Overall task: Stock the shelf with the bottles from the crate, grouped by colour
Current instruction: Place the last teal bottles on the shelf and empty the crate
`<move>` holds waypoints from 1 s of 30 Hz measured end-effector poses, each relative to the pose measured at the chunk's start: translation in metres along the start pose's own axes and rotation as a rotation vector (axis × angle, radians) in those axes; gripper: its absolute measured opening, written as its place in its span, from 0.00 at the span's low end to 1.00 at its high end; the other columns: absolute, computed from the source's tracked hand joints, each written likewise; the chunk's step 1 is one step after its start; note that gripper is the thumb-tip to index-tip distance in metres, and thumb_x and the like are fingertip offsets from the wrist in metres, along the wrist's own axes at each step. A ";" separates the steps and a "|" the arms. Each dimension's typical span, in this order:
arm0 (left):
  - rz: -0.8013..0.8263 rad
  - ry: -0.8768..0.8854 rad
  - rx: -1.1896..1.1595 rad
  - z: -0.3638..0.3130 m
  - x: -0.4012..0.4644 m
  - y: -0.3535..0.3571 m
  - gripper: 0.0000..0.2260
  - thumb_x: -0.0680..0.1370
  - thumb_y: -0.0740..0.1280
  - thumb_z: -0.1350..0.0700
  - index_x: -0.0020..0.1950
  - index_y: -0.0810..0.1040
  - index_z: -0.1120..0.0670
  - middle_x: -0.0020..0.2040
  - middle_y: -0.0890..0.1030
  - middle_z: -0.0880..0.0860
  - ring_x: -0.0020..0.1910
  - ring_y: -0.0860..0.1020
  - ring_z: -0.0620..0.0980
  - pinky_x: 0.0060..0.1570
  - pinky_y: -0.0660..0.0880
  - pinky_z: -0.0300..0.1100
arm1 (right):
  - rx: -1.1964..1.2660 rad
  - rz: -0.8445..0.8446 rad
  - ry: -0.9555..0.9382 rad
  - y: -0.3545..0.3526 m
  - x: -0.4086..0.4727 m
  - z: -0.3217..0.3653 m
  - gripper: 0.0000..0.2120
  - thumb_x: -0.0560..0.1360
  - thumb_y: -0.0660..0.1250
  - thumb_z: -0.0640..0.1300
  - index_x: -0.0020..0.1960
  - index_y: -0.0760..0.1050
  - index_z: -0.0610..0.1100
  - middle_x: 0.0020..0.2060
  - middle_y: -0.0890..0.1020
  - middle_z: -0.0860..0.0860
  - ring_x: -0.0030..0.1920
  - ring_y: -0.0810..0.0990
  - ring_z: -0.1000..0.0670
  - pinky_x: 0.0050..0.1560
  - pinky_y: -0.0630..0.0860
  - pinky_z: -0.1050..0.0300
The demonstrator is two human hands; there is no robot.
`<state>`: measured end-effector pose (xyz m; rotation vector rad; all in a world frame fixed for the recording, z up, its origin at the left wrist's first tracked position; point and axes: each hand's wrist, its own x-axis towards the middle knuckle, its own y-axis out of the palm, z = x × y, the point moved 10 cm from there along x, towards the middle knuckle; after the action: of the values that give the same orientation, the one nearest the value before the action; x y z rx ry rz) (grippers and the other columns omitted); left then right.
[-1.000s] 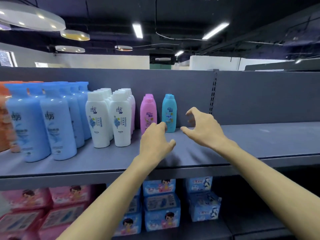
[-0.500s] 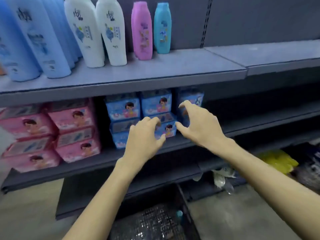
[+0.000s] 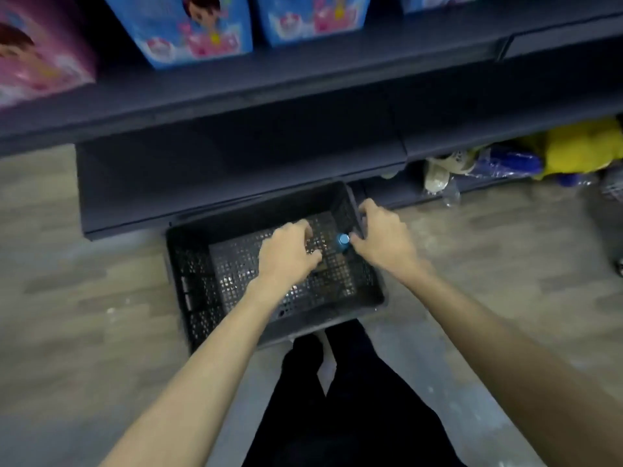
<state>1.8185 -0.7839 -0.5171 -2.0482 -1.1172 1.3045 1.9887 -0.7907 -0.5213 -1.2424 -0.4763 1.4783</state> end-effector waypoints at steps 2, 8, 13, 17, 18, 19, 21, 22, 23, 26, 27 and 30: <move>0.097 -0.100 0.043 0.032 0.018 0.058 0.16 0.73 0.70 0.49 0.59 0.75 0.51 0.53 0.80 0.52 0.53 0.79 0.56 0.50 0.76 0.49 | -0.006 0.103 0.045 0.054 0.014 -0.027 0.19 0.74 0.70 0.45 0.61 0.67 0.45 0.51 0.80 0.43 0.50 0.80 0.38 0.47 0.78 0.47; 0.307 -0.204 0.040 0.099 0.057 0.192 0.23 0.75 0.70 0.49 0.67 0.70 0.51 0.53 0.80 0.57 0.54 0.79 0.61 0.49 0.77 0.50 | -0.308 0.191 -0.048 0.161 0.079 -0.059 0.27 0.77 0.64 0.32 0.73 0.61 0.41 0.65 0.71 0.40 0.61 0.76 0.37 0.51 0.75 0.46; 0.241 -0.237 0.034 0.123 0.089 0.230 0.20 0.75 0.71 0.51 0.63 0.70 0.52 0.53 0.81 0.56 0.53 0.80 0.61 0.49 0.79 0.53 | -0.484 0.236 -0.175 0.218 0.134 -0.055 0.28 0.77 0.59 0.28 0.75 0.60 0.38 0.68 0.69 0.37 0.65 0.73 0.36 0.60 0.74 0.45; 0.147 -0.209 0.062 0.127 0.108 0.243 0.20 0.74 0.71 0.53 0.64 0.70 0.52 0.54 0.81 0.56 0.54 0.79 0.61 0.47 0.76 0.51 | -0.503 0.294 -0.184 0.255 0.156 -0.066 0.20 0.78 0.58 0.26 0.69 0.69 0.36 0.63 0.76 0.38 0.62 0.78 0.40 0.56 0.76 0.51; 0.141 -0.205 0.060 0.129 0.111 0.246 0.20 0.74 0.71 0.54 0.64 0.70 0.52 0.54 0.81 0.55 0.53 0.80 0.60 0.46 0.76 0.51 | -0.535 0.304 -0.201 0.261 0.157 -0.066 0.19 0.79 0.58 0.28 0.69 0.69 0.36 0.64 0.75 0.39 0.64 0.76 0.41 0.59 0.75 0.52; 0.135 -0.203 0.054 0.131 0.114 0.248 0.20 0.74 0.71 0.54 0.64 0.71 0.51 0.54 0.82 0.55 0.53 0.80 0.60 0.46 0.76 0.50 | -0.557 0.353 -0.234 0.274 0.156 -0.068 0.18 0.81 0.57 0.31 0.70 0.67 0.36 0.66 0.73 0.39 0.66 0.74 0.40 0.61 0.73 0.53; 0.124 -0.195 0.038 0.133 0.117 0.250 0.21 0.74 0.70 0.54 0.66 0.71 0.51 0.55 0.81 0.54 0.54 0.80 0.59 0.47 0.76 0.50 | -0.476 0.416 -0.267 0.289 0.153 -0.069 0.19 0.84 0.53 0.38 0.73 0.63 0.34 0.70 0.69 0.36 0.70 0.69 0.37 0.62 0.70 0.61; 0.123 -0.188 0.029 0.133 0.118 0.251 0.20 0.75 0.70 0.54 0.66 0.71 0.50 0.56 0.81 0.54 0.54 0.80 0.58 0.48 0.76 0.49 | -0.439 0.405 -0.246 0.293 0.156 -0.074 0.20 0.84 0.55 0.40 0.74 0.62 0.35 0.70 0.68 0.36 0.70 0.69 0.37 0.60 0.71 0.64; 0.120 -0.181 0.017 0.134 0.119 0.252 0.20 0.75 0.70 0.53 0.66 0.71 0.50 0.56 0.81 0.53 0.54 0.80 0.58 0.48 0.76 0.49 | -0.472 0.389 -0.234 0.293 0.159 -0.078 0.21 0.83 0.58 0.40 0.74 0.63 0.36 0.69 0.69 0.37 0.68 0.72 0.37 0.61 0.73 0.61; 0.117 -0.170 -0.009 0.135 0.120 0.253 0.19 0.75 0.69 0.54 0.65 0.71 0.50 0.55 0.81 0.52 0.53 0.80 0.56 0.47 0.76 0.48 | -0.525 0.406 -0.312 0.291 0.158 -0.073 0.18 0.83 0.54 0.37 0.71 0.64 0.33 0.68 0.69 0.33 0.68 0.70 0.34 0.66 0.66 0.47; 0.117 -0.173 -0.021 0.135 0.120 0.252 0.19 0.75 0.69 0.54 0.65 0.71 0.50 0.55 0.81 0.52 0.52 0.80 0.56 0.47 0.76 0.48 | -0.443 0.396 -0.316 0.283 0.155 -0.068 0.18 0.84 0.51 0.36 0.71 0.64 0.31 0.69 0.68 0.32 0.68 0.67 0.33 0.65 0.63 0.47; 0.120 -0.186 -0.052 0.134 0.118 0.245 0.18 0.75 0.70 0.54 0.64 0.71 0.50 0.55 0.81 0.52 0.53 0.80 0.56 0.46 0.75 0.48 | -0.348 0.339 -0.261 0.252 0.152 -0.062 0.18 0.80 0.56 0.30 0.68 0.70 0.35 0.62 0.74 0.35 0.61 0.75 0.35 0.57 0.72 0.48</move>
<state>1.8183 -0.8294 -0.8169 -2.0945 -1.1323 1.5673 1.9459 -0.7575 -0.8172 -1.4589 -0.7498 1.9175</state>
